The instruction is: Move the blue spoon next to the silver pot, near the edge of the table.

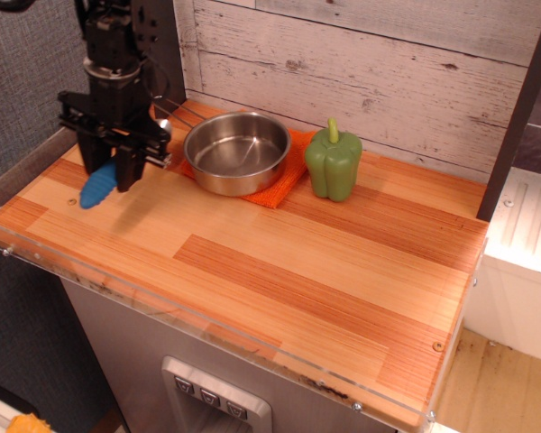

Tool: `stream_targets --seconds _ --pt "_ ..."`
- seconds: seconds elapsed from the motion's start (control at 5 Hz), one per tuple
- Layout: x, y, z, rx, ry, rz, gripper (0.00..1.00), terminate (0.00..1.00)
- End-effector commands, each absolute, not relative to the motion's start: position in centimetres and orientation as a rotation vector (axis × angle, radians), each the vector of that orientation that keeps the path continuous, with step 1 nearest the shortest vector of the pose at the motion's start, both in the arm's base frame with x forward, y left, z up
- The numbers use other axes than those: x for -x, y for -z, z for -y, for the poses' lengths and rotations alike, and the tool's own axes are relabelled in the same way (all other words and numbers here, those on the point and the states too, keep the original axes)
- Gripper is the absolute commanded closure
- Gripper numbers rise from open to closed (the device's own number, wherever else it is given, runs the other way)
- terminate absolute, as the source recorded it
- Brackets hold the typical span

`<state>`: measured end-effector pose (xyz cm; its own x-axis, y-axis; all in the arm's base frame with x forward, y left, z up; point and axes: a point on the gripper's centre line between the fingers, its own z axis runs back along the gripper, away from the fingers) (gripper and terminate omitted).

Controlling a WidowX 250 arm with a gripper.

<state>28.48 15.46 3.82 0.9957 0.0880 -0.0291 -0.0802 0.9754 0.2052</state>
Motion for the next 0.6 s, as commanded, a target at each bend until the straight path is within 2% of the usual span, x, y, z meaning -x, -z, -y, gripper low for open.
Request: stream_targets --seconds 0.0,0.4 --pt "-29.3 -4.3 -15.4 -0.199 -0.069 -0.030 1.00 0.00" --pt "-29.8 -2.7 -17.0 -0.170 0.019 -0.058 1.00 0.00"
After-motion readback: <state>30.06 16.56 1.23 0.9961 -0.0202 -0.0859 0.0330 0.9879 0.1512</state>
